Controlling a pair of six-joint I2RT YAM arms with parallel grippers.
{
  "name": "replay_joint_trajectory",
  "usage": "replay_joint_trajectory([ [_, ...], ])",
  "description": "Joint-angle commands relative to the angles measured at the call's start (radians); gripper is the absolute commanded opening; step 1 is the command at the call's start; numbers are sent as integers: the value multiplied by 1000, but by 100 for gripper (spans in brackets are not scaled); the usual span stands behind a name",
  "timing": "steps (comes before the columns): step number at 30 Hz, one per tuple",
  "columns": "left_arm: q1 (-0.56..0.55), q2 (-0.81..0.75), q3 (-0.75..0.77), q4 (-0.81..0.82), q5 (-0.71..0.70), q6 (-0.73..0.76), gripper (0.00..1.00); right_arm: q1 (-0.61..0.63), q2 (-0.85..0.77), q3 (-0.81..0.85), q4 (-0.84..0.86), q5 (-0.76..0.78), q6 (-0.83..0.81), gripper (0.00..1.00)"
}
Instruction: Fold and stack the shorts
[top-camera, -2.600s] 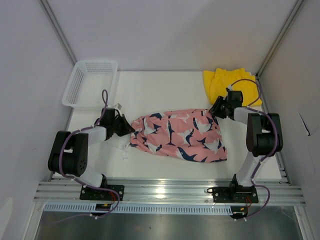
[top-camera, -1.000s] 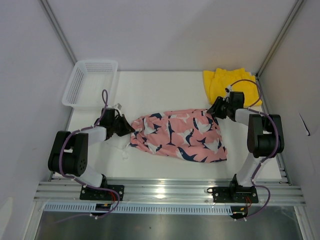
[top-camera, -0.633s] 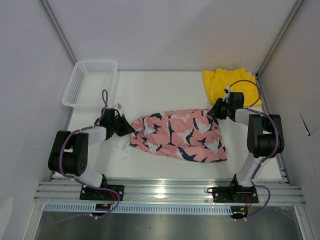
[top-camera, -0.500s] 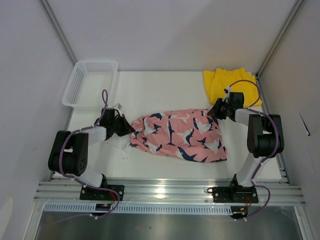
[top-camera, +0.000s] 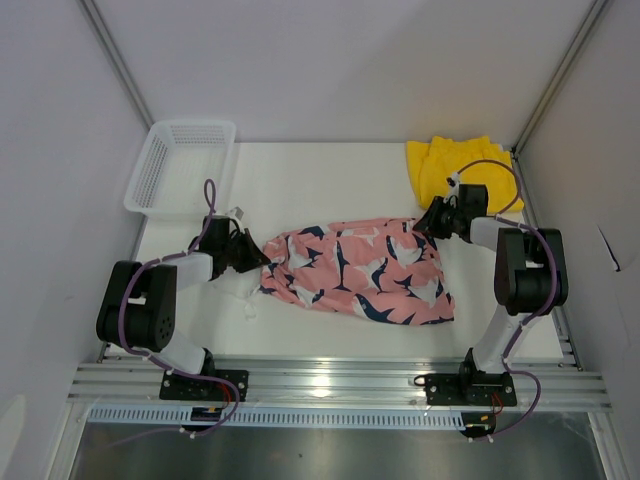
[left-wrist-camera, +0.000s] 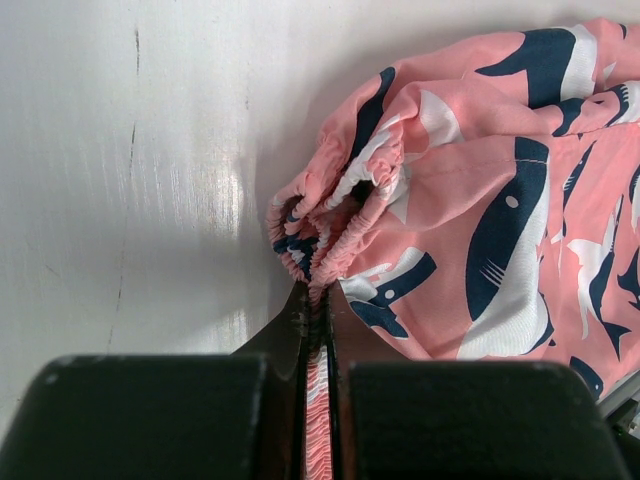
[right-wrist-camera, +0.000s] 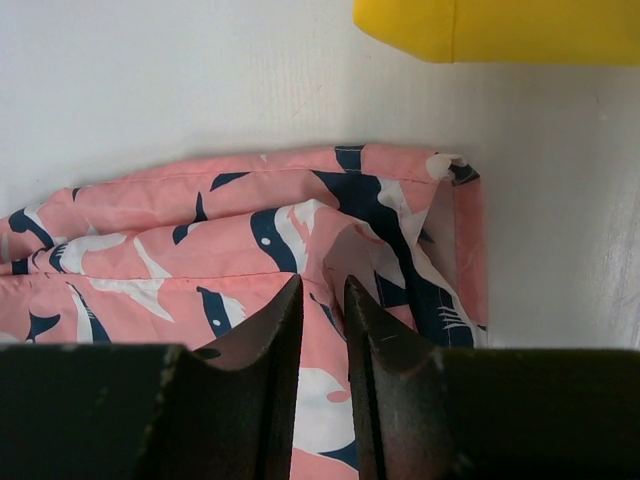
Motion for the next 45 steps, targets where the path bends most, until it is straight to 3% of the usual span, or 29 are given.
replay_joint_trajectory([
  [1, 4, 10, -3, 9, 13, 20, 0, 8, 24, 51, -18, -21, -29, 26],
  [9, 4, 12, -3, 9, 13, 20, 0, 42, 70, 98, -90, 2, -32, 22],
  [12, 4, 10, -4, 11, 13, 20, 0, 51, 90, 131, -121, 26, -33, 9],
  [13, 4, 10, -4, 11, 13, 20, 0, 51, 90, 134, -123, 34, -32, 0],
  [22, 4, 9, -6, 14, 14, 18, 0, -19, 25, 91, -52, 101, 42, 0],
  [37, 35, 3, -39, 66, 63, 1, 0, -104, 94, 123, 21, 2, 112, 0],
  [39, 39, -7, -43, 75, 69, -3, 0, -101, 95, 126, 18, 8, 109, 5],
  [43, 43, -31, -59, 90, 69, -5, 0, -93, 75, 115, 21, 25, 106, 45],
  [45, 44, -48, -61, 84, 65, -11, 0, -93, 32, 82, 41, 37, 111, 54],
])
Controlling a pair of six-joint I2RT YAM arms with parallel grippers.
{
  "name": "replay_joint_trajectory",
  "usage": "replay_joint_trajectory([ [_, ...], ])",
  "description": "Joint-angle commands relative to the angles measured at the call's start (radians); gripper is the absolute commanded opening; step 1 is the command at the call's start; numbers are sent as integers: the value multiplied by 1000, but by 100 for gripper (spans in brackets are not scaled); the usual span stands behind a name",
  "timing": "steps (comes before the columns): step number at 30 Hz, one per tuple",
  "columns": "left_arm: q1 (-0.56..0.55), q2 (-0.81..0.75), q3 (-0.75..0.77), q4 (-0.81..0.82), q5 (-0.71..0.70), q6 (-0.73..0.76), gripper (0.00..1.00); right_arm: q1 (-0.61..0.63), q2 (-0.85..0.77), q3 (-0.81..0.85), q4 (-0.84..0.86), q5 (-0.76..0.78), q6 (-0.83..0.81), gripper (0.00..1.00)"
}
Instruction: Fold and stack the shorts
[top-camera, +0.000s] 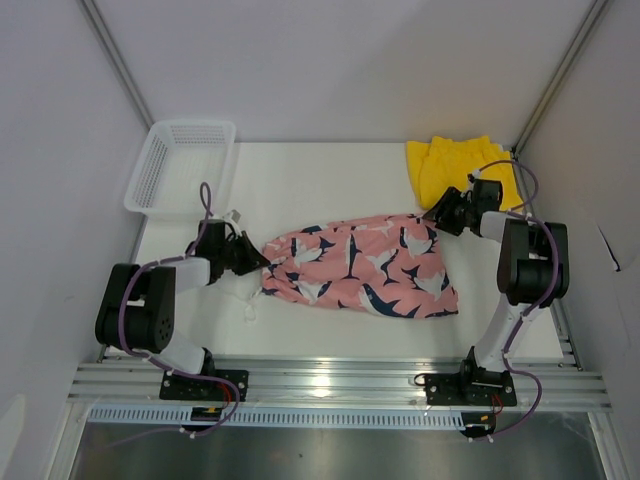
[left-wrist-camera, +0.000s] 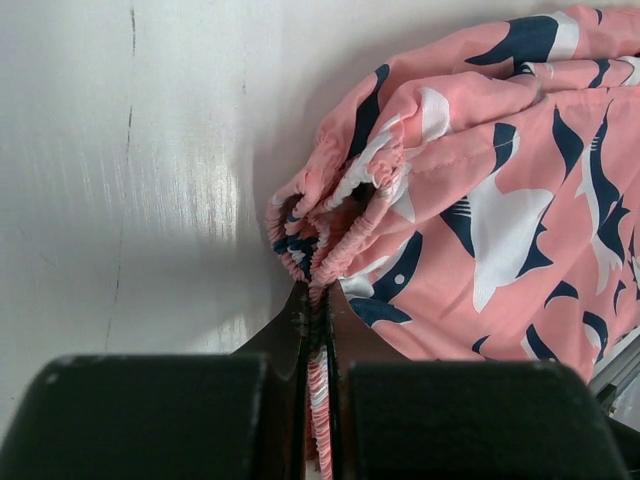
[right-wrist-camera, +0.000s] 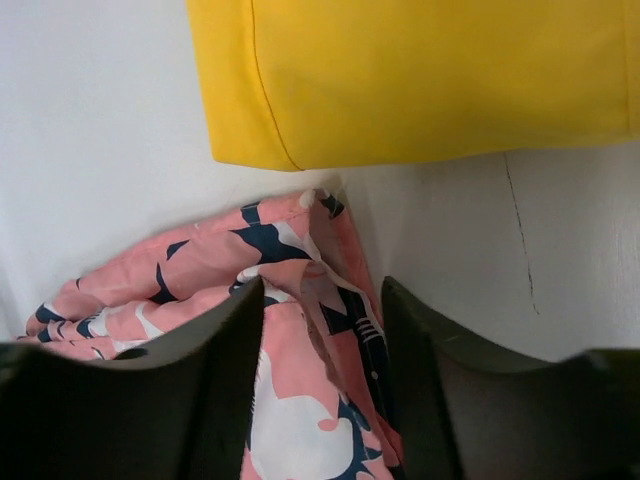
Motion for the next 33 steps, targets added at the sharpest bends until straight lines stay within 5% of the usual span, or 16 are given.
replay_joint_trajectory([
  [1, 9, -51, -16, 18, -5, -5, 0, 4, -74, -20, 50, 22, 4, 57],
  [5, 6, -94, -27, 20, -18, -59, 0, 7, -226, -92, 51, 75, 10, 65],
  [10, -6, -126, -4, -72, -50, -96, 0, 63, -436, -192, 19, 122, 37, 59],
  [16, -8, -184, 31, -201, -117, -111, 0, 295, -630, -309, 24, 174, 128, 1],
  [23, -9, -229, 79, -347, -151, -133, 0, 707, -716, -552, 321, 493, 313, 0],
  [29, -9, -281, 90, -433, -185, -145, 0, 988, -575, -622, 700, 777, 351, 0],
  [33, -9, -314, 94, -470, -193, -156, 0, 1154, -391, -522, 789, 1046, 264, 0],
])
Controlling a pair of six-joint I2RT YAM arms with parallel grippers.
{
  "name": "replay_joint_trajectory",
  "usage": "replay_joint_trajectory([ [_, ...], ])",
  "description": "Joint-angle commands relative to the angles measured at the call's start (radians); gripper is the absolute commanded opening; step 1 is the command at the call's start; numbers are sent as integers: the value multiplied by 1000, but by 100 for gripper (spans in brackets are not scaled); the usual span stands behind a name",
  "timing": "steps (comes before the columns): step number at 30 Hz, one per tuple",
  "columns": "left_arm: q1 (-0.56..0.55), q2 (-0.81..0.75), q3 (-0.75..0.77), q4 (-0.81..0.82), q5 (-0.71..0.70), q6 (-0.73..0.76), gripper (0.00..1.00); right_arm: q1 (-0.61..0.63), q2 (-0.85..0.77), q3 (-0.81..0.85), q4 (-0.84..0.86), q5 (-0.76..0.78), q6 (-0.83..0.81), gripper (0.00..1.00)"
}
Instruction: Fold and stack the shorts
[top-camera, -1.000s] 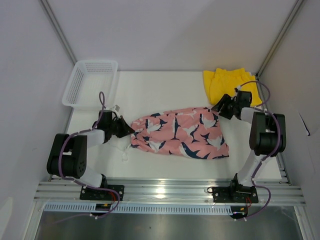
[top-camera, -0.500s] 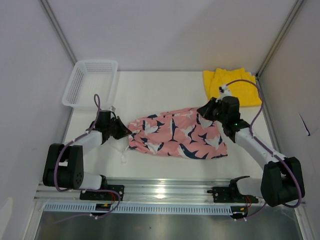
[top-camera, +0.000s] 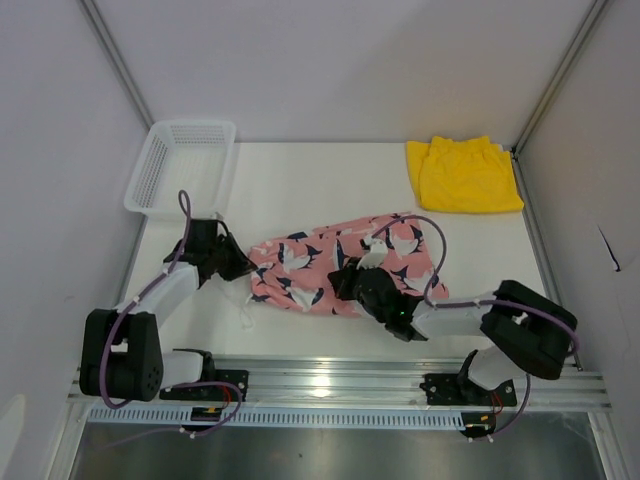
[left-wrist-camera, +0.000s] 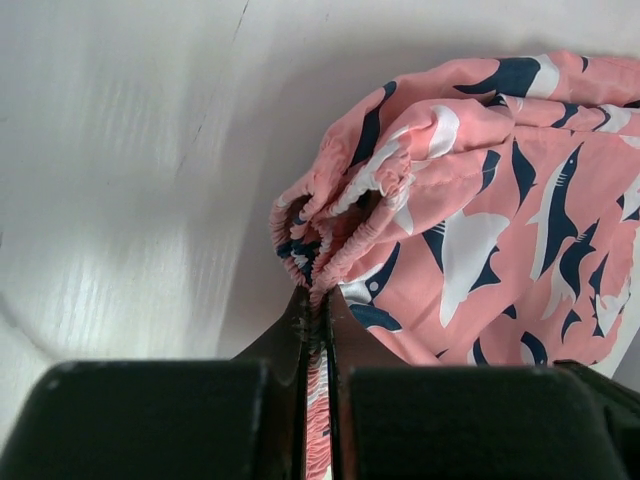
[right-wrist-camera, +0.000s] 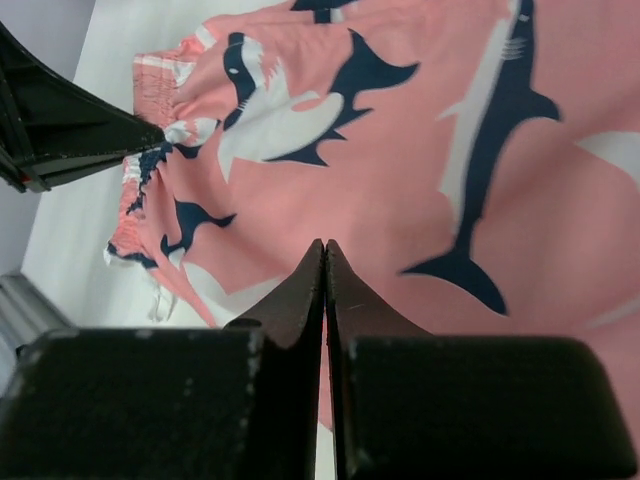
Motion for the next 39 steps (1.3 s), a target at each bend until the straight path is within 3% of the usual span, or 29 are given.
replay_joint_trajectory([
  [1, -3, -48, 45, -65, -17, -26, 0, 131, 130, 106, 237, 342, -64, 0],
  [6, -1, -61, 95, -132, -17, -14, 0, 169, 317, 189, 299, 381, -101, 0],
  [19, -3, -80, 248, -298, -17, 32, 0, 259, 590, 319, 91, 613, -45, 0],
  [24, -3, -81, 307, -361, -1, 57, 0, 314, 705, 487, -5, 691, -124, 0],
  [29, -1, -80, 380, -405, -3, 84, 0, 321, 736, 538, 58, 568, -285, 0],
  [35, 0, -21, 483, -474, 0, 124, 0, 307, 621, 540, -3, 472, -338, 2],
  [39, 0, -8, 512, -490, -24, 141, 0, 270, 560, 621, -271, 458, -233, 0],
])
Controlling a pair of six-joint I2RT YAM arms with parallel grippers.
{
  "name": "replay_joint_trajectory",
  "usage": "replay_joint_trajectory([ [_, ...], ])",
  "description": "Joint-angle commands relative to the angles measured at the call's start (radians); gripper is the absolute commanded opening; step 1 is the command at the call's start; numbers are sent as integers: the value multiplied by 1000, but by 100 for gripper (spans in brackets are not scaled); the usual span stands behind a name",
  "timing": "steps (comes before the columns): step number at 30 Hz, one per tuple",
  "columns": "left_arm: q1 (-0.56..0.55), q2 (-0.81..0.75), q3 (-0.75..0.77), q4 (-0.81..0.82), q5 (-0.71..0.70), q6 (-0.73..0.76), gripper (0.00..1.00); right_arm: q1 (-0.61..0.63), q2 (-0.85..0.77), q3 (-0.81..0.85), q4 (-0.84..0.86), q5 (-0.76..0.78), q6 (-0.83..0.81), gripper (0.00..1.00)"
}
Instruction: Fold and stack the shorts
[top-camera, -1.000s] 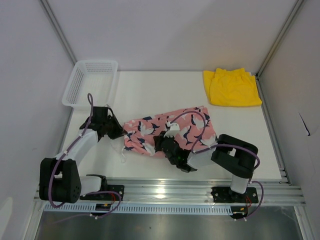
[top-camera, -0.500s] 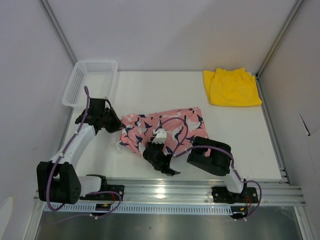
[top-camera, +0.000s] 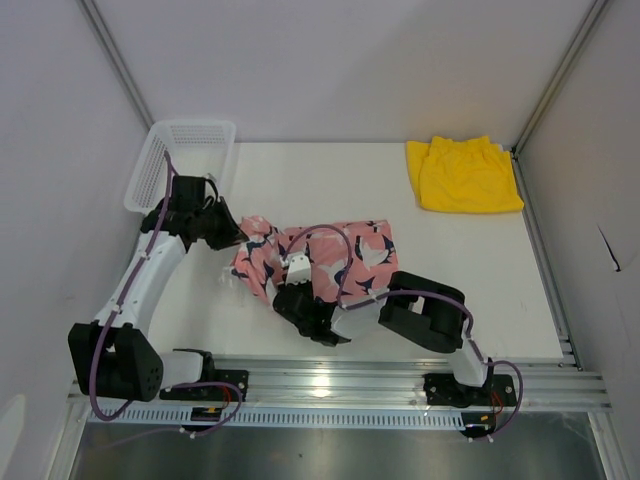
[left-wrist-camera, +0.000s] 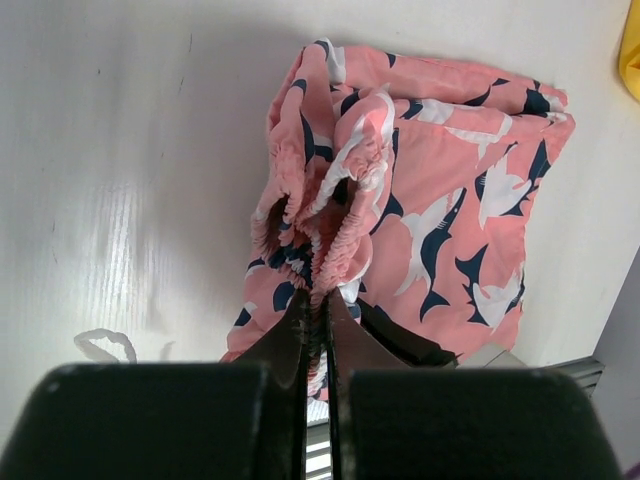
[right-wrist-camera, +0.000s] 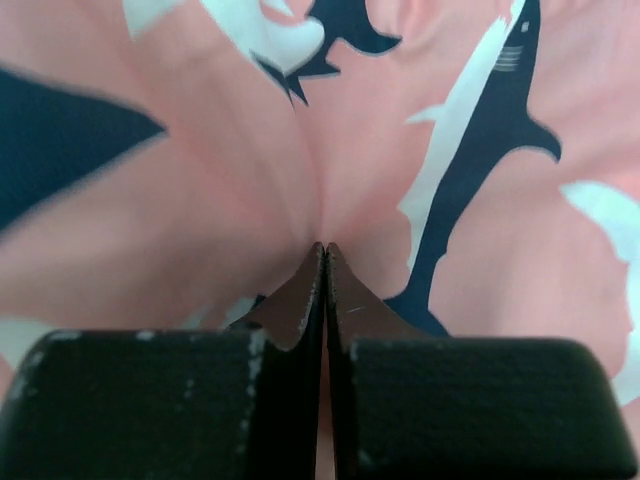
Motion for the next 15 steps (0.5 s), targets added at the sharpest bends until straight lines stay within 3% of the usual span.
replay_joint_trajectory([
  [1, -2, 9, 61, -26, -15, 39, 0, -32, -118, 56, -187, -34, 50, 0],
  [8, -2, 42, 86, -50, -43, 68, 0, -84, -268, -8, -237, -187, 92, 0],
  [15, -2, 53, 96, -57, -44, 73, 0, -121, -316, -59, -271, -347, 75, 0],
])
